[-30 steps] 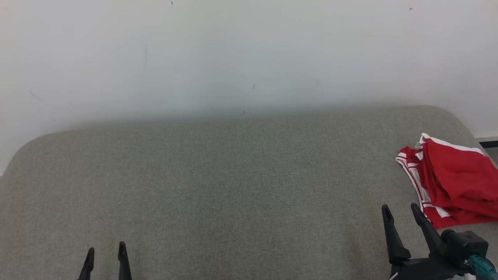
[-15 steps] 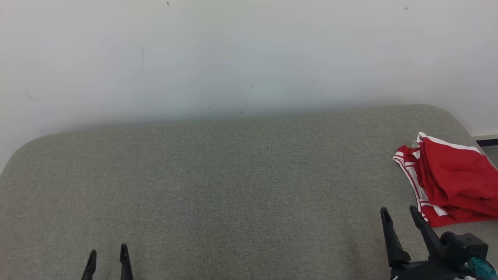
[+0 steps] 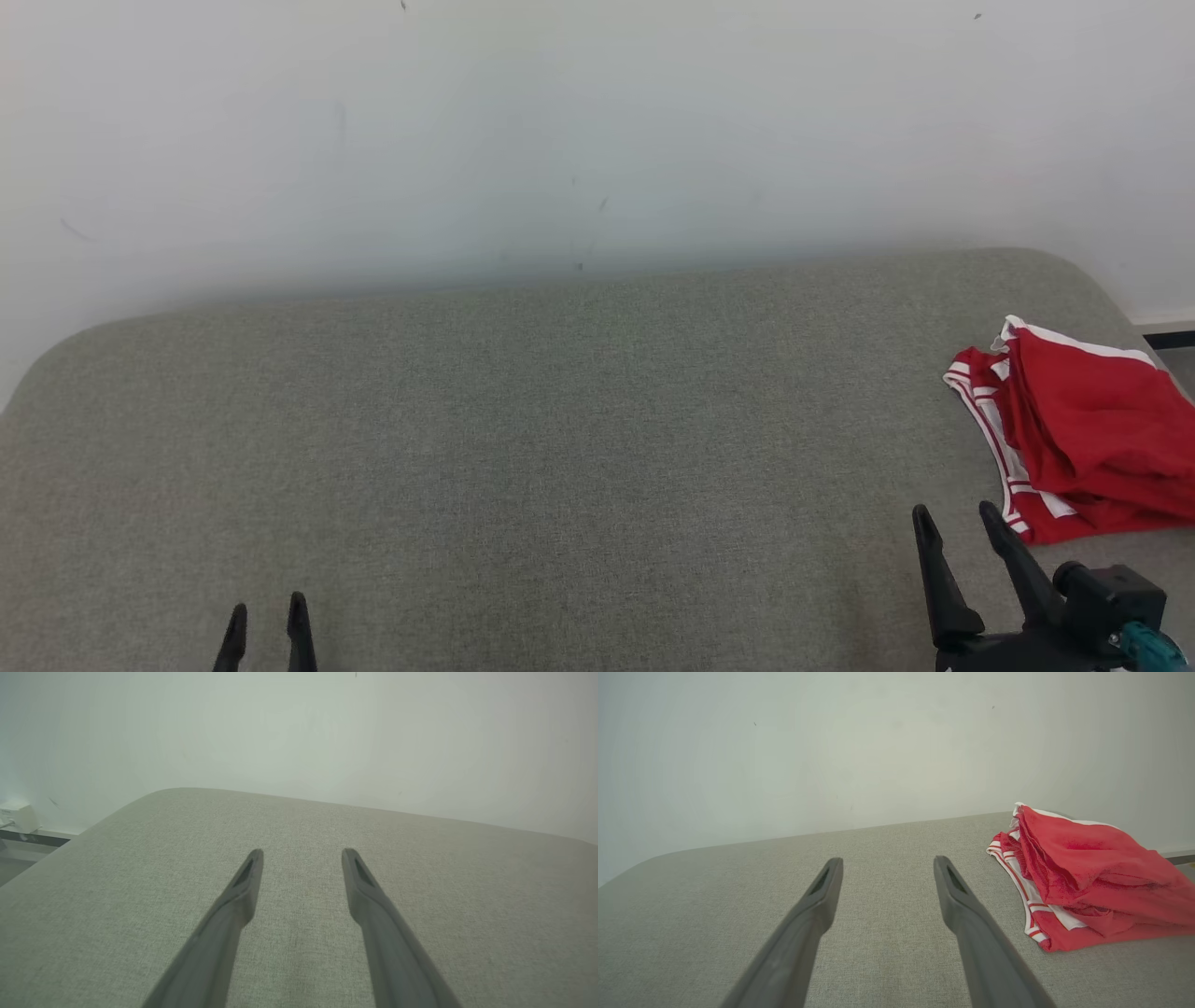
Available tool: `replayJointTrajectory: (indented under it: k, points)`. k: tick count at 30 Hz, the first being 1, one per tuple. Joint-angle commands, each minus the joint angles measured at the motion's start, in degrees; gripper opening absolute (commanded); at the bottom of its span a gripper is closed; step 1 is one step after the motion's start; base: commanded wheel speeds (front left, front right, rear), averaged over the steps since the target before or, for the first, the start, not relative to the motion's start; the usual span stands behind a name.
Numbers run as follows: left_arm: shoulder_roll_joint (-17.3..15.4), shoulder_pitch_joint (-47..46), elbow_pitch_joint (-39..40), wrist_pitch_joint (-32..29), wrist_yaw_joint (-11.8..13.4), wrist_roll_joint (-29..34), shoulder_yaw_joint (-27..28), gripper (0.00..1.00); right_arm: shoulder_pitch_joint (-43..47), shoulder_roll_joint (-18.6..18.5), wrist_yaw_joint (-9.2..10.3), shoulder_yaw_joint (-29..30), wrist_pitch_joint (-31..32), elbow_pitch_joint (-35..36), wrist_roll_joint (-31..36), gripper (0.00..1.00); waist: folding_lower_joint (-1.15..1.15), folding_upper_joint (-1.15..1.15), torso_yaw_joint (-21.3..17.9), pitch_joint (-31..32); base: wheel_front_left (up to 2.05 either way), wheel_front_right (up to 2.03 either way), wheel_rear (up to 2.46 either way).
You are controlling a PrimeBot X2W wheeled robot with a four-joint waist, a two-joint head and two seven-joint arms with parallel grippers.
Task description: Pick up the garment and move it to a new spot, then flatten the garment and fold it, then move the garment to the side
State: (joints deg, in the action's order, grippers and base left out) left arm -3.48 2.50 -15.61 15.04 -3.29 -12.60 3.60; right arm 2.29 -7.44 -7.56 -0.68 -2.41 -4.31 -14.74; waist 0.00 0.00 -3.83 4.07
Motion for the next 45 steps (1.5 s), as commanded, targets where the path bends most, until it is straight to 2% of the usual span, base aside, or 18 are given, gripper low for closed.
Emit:
replayJointTrajectory:
  k: [1,10,26,45]
  points:
    - [0.0,0.0,0.0,0.0,0.0,0.0,0.0,0.00,0.0,0.0,0.00,0.0,0.0,0.0,0.0,0.00,0.00,0.00,0.0,0.0,0.00,0.00,0.00]
    - [0.6,1.5,-4.3,-0.9,0.0,-1.2,0.1,0.00,2.6,1.0,0.00,-0.2,0.1,-4.8,-0.8,0.00,0.00,0.00,0.1,-0.1,0.00,0.00,0.00]
    - [0.6,-0.9,-2.9,-5.5,-1.0,-18.7,0.8,0.00,0.0,1.8,0.02,1.5,2.1,-5.8,-17.9,0.00,0.00,0.00,0.6,-0.6,0.00,0.00,0.00]
    - [0.6,-2.9,-1.7,-9.5,-1.8,-33.8,1.3,0.00,-2.2,2.5,0.04,2.9,3.8,-6.7,-32.7,0.00,0.00,0.00,1.1,-1.2,0.00,0.00,0.00]
